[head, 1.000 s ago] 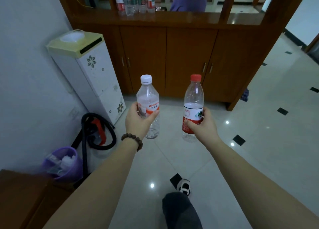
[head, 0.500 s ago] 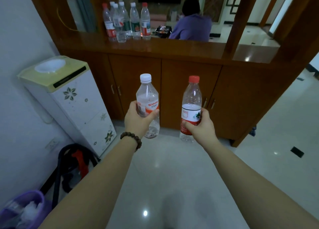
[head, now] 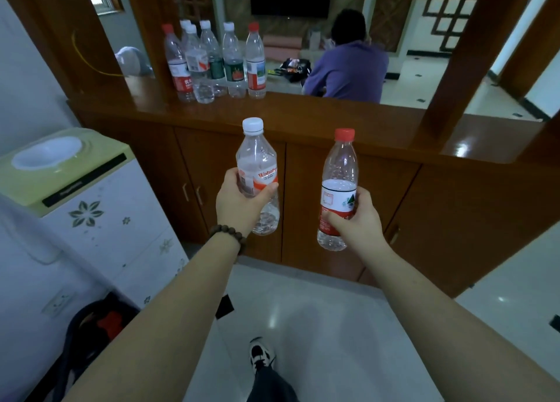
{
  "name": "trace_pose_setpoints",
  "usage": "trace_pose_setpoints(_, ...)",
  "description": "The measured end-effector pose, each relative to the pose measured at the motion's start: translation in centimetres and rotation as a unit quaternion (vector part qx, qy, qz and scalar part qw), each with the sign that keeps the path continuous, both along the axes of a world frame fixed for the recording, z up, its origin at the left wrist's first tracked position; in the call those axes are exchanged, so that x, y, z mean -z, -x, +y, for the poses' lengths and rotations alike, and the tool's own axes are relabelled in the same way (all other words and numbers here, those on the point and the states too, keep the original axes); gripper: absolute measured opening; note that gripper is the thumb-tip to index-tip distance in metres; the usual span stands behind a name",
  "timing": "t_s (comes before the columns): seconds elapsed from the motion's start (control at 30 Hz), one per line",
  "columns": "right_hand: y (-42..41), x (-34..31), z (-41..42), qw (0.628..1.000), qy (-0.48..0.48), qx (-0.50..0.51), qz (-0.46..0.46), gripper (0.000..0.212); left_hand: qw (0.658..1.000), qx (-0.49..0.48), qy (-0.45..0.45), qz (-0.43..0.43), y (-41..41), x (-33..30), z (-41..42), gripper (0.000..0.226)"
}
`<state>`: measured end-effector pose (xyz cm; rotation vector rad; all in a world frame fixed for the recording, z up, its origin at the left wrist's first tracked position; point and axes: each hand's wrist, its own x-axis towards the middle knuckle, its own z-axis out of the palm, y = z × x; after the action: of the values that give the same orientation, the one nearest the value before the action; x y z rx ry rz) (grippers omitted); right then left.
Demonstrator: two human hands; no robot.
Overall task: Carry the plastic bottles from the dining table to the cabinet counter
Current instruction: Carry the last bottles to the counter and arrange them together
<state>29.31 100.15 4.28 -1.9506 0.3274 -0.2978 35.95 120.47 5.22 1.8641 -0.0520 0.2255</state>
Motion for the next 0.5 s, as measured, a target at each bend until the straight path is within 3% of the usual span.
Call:
trace_pose_setpoints(0.37,-25.7,-6.2,1.4,0.998,0.026,-0.04,-0.039,0.077,0.996,-0.053,0.027,-0.064,-23.5,-5.4,1.5,0.049)
trace_pose_setpoints(0.5,-32.5,-8.1,1.5,0.997,0.023,-0.046,-0.059,0.074,0.994,-0.071,0.026,-0.078,-30.0,-7.2,2.4,0.059)
